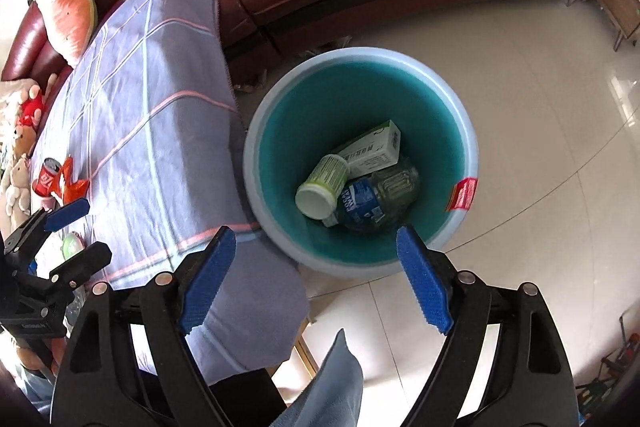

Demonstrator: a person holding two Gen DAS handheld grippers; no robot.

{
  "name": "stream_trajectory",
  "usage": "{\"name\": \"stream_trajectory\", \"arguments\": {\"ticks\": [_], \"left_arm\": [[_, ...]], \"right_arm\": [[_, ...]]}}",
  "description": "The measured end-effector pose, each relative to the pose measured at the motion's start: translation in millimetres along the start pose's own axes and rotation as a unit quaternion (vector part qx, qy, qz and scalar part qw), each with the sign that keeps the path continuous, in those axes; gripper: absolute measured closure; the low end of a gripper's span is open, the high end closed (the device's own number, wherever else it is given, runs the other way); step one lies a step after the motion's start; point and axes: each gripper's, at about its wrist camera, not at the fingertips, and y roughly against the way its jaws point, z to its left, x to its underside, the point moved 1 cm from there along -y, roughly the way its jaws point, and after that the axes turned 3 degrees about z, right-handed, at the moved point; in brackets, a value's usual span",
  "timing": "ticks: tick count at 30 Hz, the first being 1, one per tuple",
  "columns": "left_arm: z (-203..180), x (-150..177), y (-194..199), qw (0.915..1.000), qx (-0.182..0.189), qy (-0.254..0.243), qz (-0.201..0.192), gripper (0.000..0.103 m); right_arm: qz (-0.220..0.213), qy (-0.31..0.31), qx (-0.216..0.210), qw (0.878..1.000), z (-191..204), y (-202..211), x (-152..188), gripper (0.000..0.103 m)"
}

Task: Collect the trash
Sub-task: 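Open both tools to drop the box and canister into the bin, then move both open tools back over the table trash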

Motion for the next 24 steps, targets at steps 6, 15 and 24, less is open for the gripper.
{"name": "stream_trajectory", "arguments": {"ticks": [6,15,24], "left_arm": [[22.9,26.1,17.2,0.9999,-0.007,0.007,-0.011,0.009],[72.9,74.4,58.1,0.9987,-0.016,0.028,-0.04,0.009],[141.2,136.0,109.7,0.9942,-0.055,0.057,-0.073,0.009]], "right_arm": [[-0.004,0.011,-0.001,1.0,24.9,4.1,18.7,0.024],[0.007,0.058,-0.002,0.998,92.9,0.0,45.7,0.024],[0.007,0.143,0.0,0.99,187.4,2.6,69.5,0.024]]}}
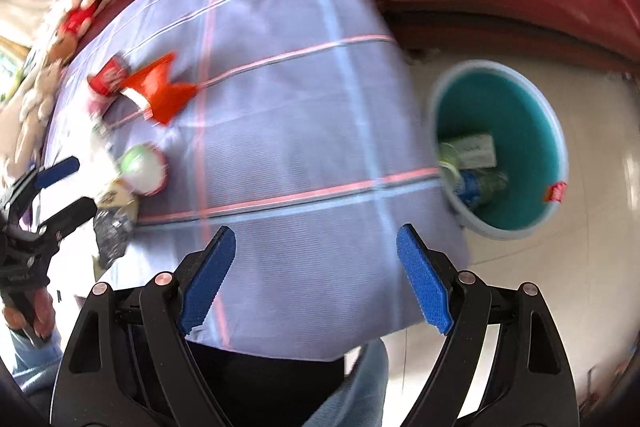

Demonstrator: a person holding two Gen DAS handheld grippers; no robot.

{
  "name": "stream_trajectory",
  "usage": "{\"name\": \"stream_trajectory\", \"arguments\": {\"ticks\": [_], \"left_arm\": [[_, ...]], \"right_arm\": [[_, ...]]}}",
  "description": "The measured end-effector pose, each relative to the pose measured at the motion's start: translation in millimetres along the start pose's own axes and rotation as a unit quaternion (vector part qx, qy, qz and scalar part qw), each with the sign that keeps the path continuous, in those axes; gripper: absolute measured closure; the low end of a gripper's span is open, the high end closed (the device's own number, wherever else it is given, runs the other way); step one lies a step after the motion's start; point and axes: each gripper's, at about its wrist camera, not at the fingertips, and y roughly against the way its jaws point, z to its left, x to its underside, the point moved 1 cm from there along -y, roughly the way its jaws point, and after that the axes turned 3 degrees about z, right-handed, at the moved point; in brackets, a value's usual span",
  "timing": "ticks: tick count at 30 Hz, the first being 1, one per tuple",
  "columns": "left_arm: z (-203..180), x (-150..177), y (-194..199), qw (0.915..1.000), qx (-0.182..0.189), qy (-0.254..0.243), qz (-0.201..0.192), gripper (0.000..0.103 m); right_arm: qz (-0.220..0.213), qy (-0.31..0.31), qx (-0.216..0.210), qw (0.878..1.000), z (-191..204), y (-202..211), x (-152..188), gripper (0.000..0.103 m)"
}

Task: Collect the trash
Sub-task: 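Move both open tools back over the table trash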

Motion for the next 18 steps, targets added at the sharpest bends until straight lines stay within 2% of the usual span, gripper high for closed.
{"name": "stream_trajectory", "arguments": {"ticks": [5,10,13,18], "left_arm": [[57.0,33.0,18.9,0.9991,-0.038,0.021,-0.002,0.009],[114.9,69.1,33.3,0.9965,-0.065,0.051,-0.01,0.009],[142.8,85.9,34.9,0.995,-0.07,0.071,-0.01,0.009],[184.2,106.2,36.0,0.992,-0.07,0.105,-0.008,0.009]], "right_arm": [[0.01,0.086,0.014,0.996,68.6,-3.0,0.0,0.024],[0.002,0.203,0.033,0.979,145.8,-4.7,-0.3,0.024],[0.004,0.281,0.034,0.959,196.6,-12.8,0.8,0.024],[0.029,0.41,0.024,0.911,275.4,-42.7,14.8,0.024]]}}
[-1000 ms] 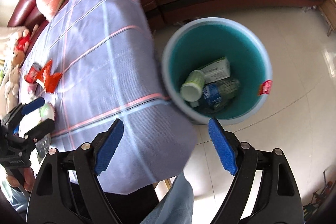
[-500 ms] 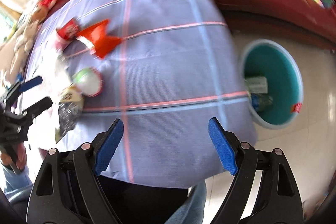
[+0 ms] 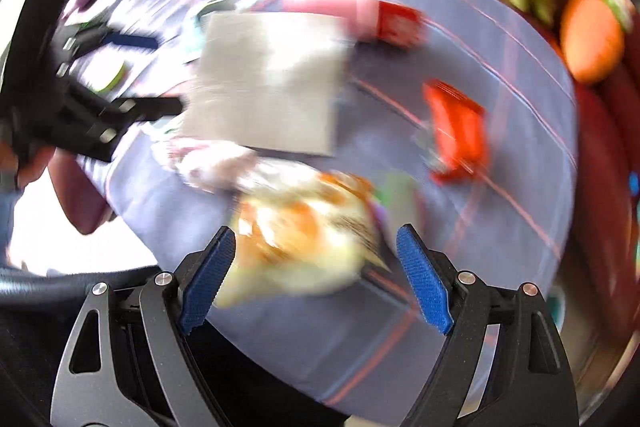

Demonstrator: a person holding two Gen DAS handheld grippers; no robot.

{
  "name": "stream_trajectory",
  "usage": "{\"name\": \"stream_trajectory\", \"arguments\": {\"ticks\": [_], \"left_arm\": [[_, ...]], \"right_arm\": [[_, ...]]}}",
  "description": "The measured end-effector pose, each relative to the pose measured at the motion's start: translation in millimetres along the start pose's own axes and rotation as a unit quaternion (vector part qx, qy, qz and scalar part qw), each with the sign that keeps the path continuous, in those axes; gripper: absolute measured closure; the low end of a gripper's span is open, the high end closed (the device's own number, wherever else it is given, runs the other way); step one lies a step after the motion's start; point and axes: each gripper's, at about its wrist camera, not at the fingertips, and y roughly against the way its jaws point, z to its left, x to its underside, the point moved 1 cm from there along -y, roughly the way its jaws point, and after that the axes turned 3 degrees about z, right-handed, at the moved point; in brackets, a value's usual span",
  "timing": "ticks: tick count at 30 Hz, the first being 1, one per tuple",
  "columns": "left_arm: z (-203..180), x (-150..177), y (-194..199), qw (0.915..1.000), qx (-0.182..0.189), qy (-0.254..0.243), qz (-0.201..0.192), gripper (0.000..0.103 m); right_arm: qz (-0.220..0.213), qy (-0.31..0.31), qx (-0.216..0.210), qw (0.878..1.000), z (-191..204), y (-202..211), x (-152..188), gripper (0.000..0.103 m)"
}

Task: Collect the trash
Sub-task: 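Move both open tools back over the table trash, then grasp the clear plastic bag with red print with the right tool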

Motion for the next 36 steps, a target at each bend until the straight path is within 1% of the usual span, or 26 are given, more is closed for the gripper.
{"name": "stream_trajectory", "arguments": {"ticks": [4,7,10,13,14,15,16,17,18,22,25,28,31,32,36], "left_arm": [[25.0,5.3,0.3,0.9997,0.003,0.024,-0.001,0.009],[42.8,10.1,-2.6,0.9989,0.003,0.045,0.005,0.009],[56.2,13.0,-9.1,0.998,0.007,0.062,0.014,0.009],[58.9,12.7,-11.1,0.9976,0.012,0.067,0.015,0.009],[58.8,12.8,-10.8,0.9976,0.014,0.067,0.014,0.009],[58.1,12.5,-10.0,0.9976,0.016,0.066,0.013,0.009],[56.7,12.1,-8.9,0.9978,0.016,0.063,0.011,0.009],[56.3,12.3,-8.1,0.998,0.016,0.061,0.01,0.009],[54.7,11.4,-7.3,0.9981,0.016,0.058,0.008,0.009],[47.3,2.9,-2.7,0.999,0.016,0.042,0.005,0.009],[40.4,-4.6,0.4,0.9994,0.021,0.027,0.002,0.009],[30.5,-13.9,1.1,0.9996,0.027,0.011,0.002,0.009],[16.2,-23.3,-2.2,0.9994,0.034,-0.009,0.004,0.009],[11.4,-25.8,-3.2,0.9993,0.034,-0.015,0.005,0.009],[-8.3,-37.8,-13.8,0.9987,0.027,-0.043,0.005,0.009]], "right_arm": [[0.018,0.085,-0.008,0.996,35.4,-23.2,-25.9,0.024],[0.036,0.13,-0.006,0.991,50.2,-39.4,-39.2,0.024],[0.055,0.164,-0.003,0.985,57.9,-54.8,-47.7,0.024],[0.074,0.184,0.001,0.98,62.8,-68.6,-50.1,0.025],[0.08,0.191,0.004,0.978,64.5,-73.0,-49.4,0.028],[0.082,0.196,0.005,0.977,65.6,-74.3,-48.3,0.046],[0.087,0.199,0.002,0.976,66.2,-74.7,-47.5,0.056],[0.085,0.196,-0.004,0.977,65.7,-71.8,-47.4,0.061],[0.081,0.193,-0.005,0.978,65.3,-68.4,-47.4,0.074],[0.062,0.162,-0.017,0.985,53.7,-40.2,-49.8,0.074],[0.053,0.146,-0.012,0.988,43.8,-22.0,-47.4,0.075],[0.049,0.121,0.004,0.991,26.5,-6.3,-37.7,0.075],[0.048,0.083,0.02,0.995,4.7,-1.6,-29.6,0.075],[0.048,0.071,0.024,0.996,0.7,-2.3,-31.4,0.075],[0.038,0.009,0.036,0.999,-28.0,2.1,-21.1,0.075]]}}
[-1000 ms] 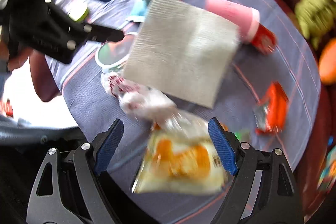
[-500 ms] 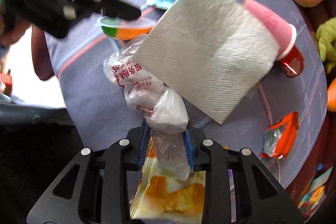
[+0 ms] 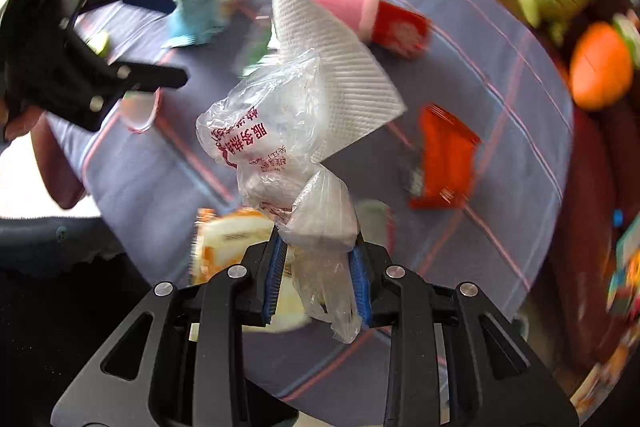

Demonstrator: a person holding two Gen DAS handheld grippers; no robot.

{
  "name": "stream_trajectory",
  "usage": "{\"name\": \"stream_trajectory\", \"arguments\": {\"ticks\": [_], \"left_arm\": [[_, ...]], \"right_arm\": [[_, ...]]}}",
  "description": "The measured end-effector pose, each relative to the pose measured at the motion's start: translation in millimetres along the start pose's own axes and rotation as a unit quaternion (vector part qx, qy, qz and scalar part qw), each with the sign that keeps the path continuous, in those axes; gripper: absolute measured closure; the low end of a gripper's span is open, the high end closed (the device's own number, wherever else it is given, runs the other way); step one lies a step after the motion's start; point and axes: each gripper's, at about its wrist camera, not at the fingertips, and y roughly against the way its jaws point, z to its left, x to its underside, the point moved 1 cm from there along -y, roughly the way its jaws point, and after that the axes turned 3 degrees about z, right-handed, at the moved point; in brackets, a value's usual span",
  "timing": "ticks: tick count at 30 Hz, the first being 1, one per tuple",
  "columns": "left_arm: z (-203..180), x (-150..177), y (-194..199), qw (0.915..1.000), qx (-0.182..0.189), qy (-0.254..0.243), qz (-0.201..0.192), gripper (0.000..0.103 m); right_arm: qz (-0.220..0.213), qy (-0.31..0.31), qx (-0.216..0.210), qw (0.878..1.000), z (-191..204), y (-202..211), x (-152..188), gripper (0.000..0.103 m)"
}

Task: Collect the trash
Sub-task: 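Grasp the clear plastic bag with red print with the right tool, then grasp the white paper towel with left tool while right tool holds the bag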

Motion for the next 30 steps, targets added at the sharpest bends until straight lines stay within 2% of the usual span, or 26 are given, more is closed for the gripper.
{"name": "stream_trajectory", "arguments": {"ticks": [5,10,15,19,24,30], "left_arm": [[-15.6,-17.4,-8.1,0.9999,0.012,-0.005,-0.004,0.009],[-37.4,-37.4,-17.4,0.9996,0.024,-0.016,-0.004,0.009],[-72.1,-58.1,-37.8,0.9985,0.033,-0.042,0.01,0.009],[-94.4,-76.9,-61.1,0.9972,0.024,-0.067,0.02,0.009],[-109.8,-102.5,-90.1,0.9946,0.012,-0.096,0.037,0.009],[-113.0,-108.6,-122.2,0.9912,-0.002,-0.114,0.067,0.009]], "right_arm": [[-0.009,-0.055,0.008,0.998,-31.7,6.0,23.5,0.075],[-0.017,-0.127,0.0,0.992,-67.2,3.1,42.3,0.075],[-0.036,-0.192,-0.014,0.981,-100.0,3.9,64.2,0.075],[-0.061,-0.248,-0.037,0.966,-127.1,4.1,77.6,0.074],[-0.08,-0.283,-0.067,0.954,-147.2,-4.8,82.6,0.074],[-0.095,-0.315,-0.095,0.94,-165.5,-16.1,91.5,0.073]]}}
